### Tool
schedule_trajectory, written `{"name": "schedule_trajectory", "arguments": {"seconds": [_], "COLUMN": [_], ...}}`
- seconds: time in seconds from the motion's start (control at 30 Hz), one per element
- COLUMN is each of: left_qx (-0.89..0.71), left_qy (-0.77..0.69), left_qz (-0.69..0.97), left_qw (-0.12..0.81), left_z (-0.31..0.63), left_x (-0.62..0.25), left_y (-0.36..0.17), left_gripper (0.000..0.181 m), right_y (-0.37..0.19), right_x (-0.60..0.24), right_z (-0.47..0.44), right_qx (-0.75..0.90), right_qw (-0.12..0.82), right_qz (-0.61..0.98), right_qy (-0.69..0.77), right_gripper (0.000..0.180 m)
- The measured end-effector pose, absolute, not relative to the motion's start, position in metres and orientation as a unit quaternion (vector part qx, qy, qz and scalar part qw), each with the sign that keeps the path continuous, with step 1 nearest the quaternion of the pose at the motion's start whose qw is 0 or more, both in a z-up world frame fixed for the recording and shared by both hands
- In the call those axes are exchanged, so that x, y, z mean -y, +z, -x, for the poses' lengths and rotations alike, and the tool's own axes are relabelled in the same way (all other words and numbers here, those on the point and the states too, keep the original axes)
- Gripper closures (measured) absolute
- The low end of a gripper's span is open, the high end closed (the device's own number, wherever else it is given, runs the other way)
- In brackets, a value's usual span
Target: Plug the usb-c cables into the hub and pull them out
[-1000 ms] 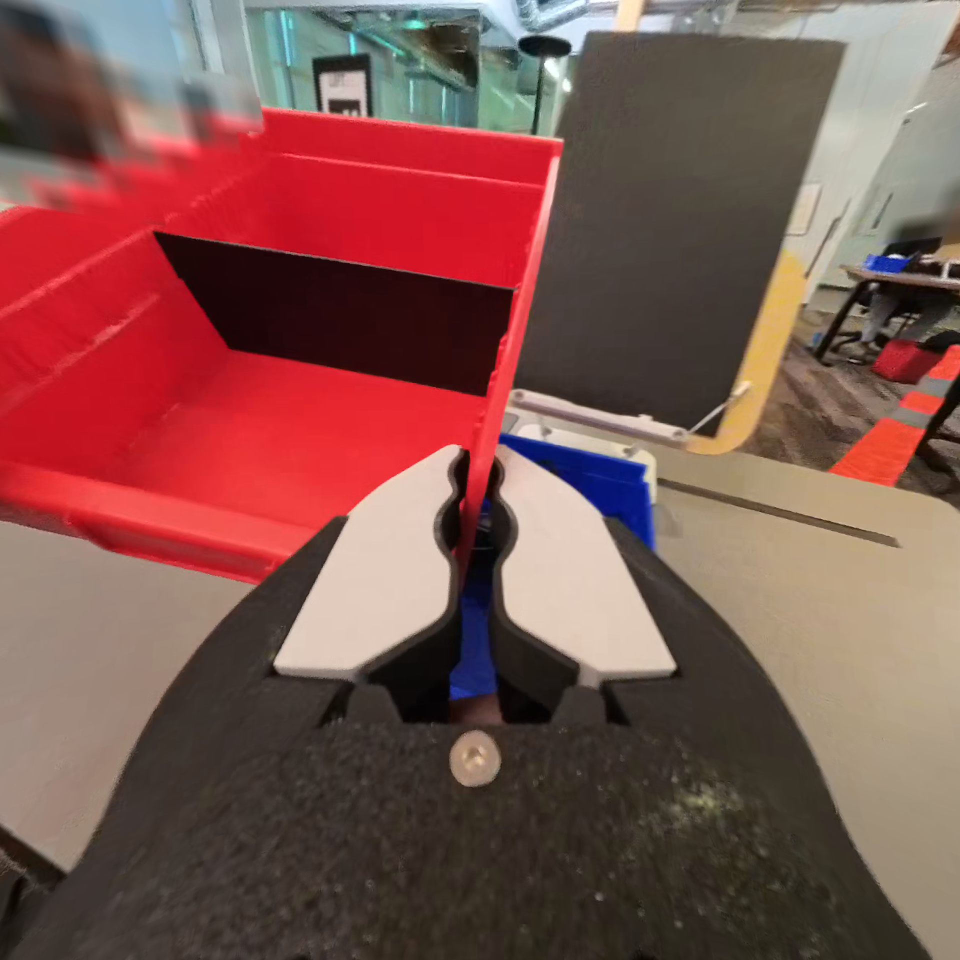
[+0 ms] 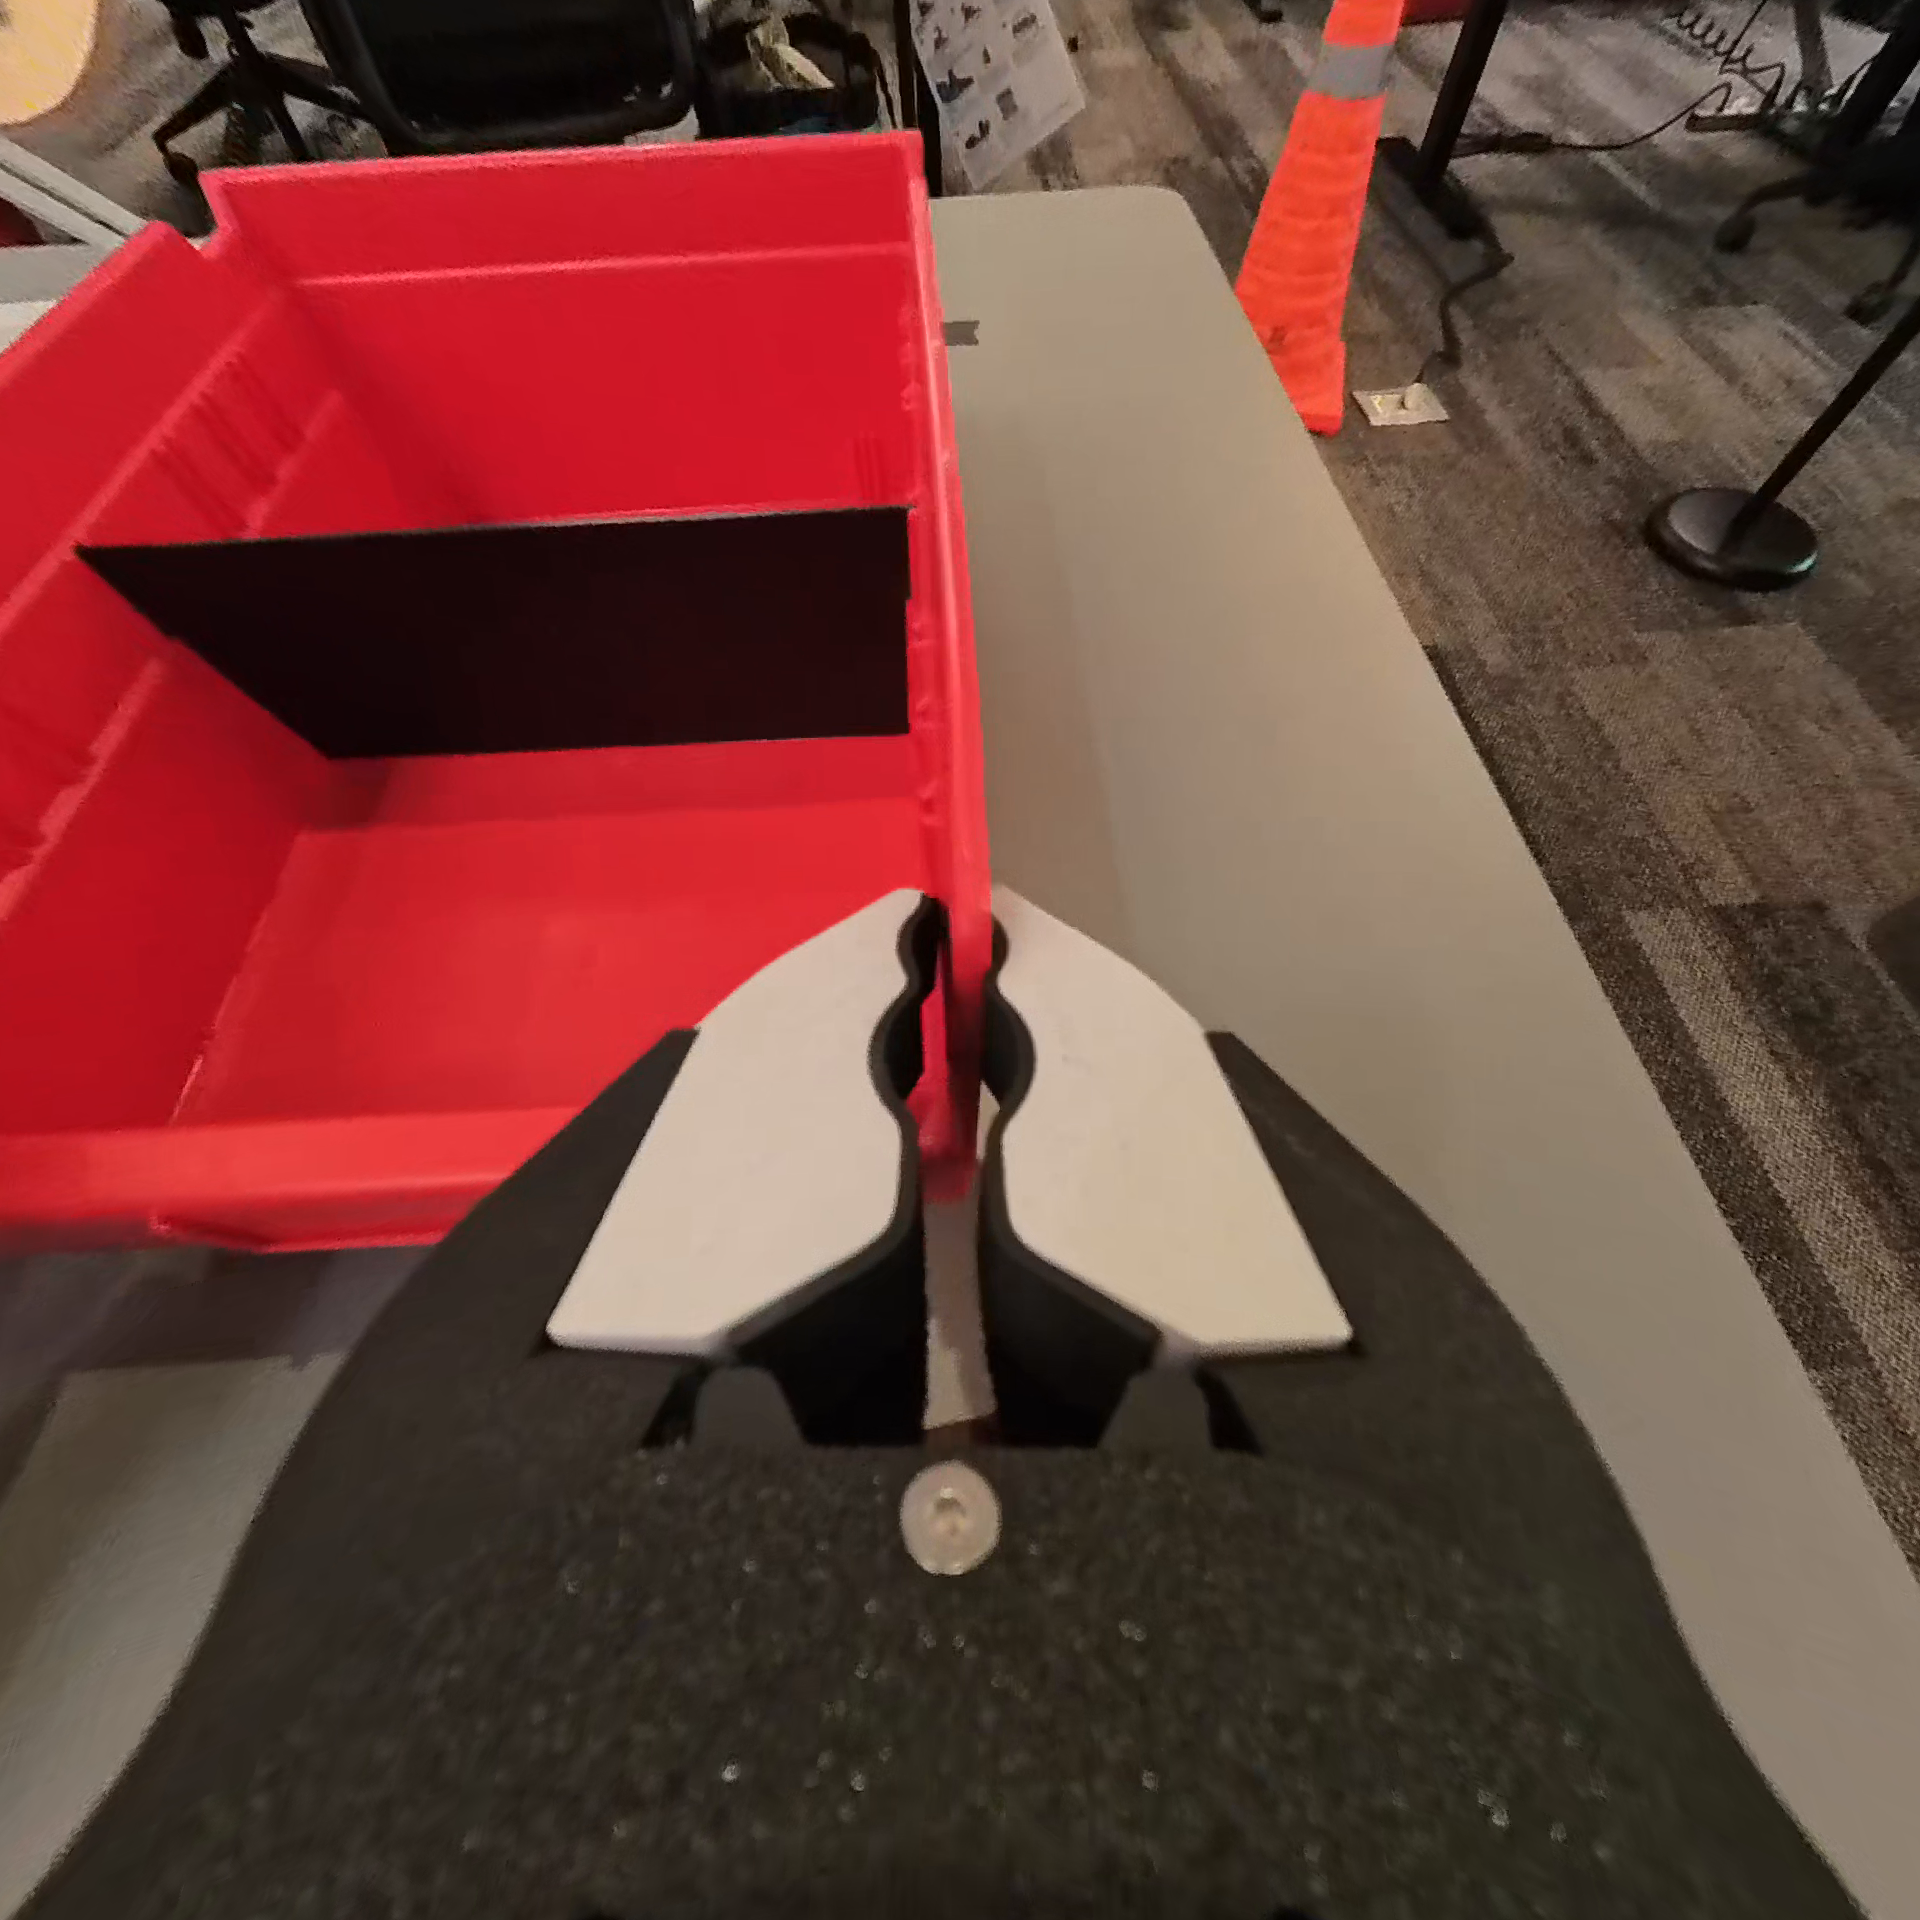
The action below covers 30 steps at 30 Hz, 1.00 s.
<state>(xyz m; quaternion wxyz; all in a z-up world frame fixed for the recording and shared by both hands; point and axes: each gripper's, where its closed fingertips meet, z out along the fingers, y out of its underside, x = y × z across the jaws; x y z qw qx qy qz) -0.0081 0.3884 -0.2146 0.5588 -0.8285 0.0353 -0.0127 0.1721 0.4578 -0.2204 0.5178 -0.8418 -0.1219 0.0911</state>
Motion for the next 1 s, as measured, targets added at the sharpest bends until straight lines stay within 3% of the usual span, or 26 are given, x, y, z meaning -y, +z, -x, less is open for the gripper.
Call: {"name": "schedule_trajectory", "arguments": {"seconds": [0.17,0.23,0.37,0.43,0.63,0.73,0.8,0.9,1.0], "left_qx": [-0.081,-0.099,-0.094,-0.081,-0.030,0.006,0.009,0.003,0.028], "left_qy": [-0.130,-0.180,-0.170,-0.120,0.057,0.035,0.029,-0.010,-0.071], "left_qz": [0.829,0.801,0.757,0.762,0.800,0.826,0.833,0.847,0.851], "left_qw": [0.538,0.562,0.624,0.631,0.596,0.562,0.553,0.532,0.520], "left_z": [-0.011,-0.004,0.069,0.125,0.280,0.296,0.295,0.283,0.276], "left_x": [-0.368,-0.349,-0.303,-0.283,-0.234,-0.227,-0.229,-0.240,-0.253], "left_y": [-0.199,-0.166,-0.099,-0.091,-0.139,-0.178,-0.198,-0.214,-0.222], "left_gripper": [0.152,0.152,0.151,0.149,0.137,0.133,0.133,0.134,0.146], "right_y": [-0.221,-0.217,-0.167,-0.136,-0.100,-0.140,-0.178,-0.211,-0.221], "right_x": [-0.461,-0.460,-0.446,-0.434,-0.364,-0.324,-0.315,-0.322,-0.321], "right_z": [-0.179,-0.184,-0.190,-0.175,-0.012,0.076,0.106,0.108,0.114], "right_qx": [0.104,0.102,0.085,0.101,0.264,0.288,0.286,0.247,0.217], "right_qw": [0.515,0.518,0.575,0.609,0.628,0.552,0.515,0.515,0.504], "right_qz": [0.844,0.844,0.809,0.783,0.699,0.715,0.755,0.799,0.816], "right_qy": [0.106,0.100,0.085,0.081,0.217,0.317,0.288,0.188,0.183], "right_gripper": [0.174,0.157,0.153,0.154,0.144,0.136,0.124,0.140,0.149]}}
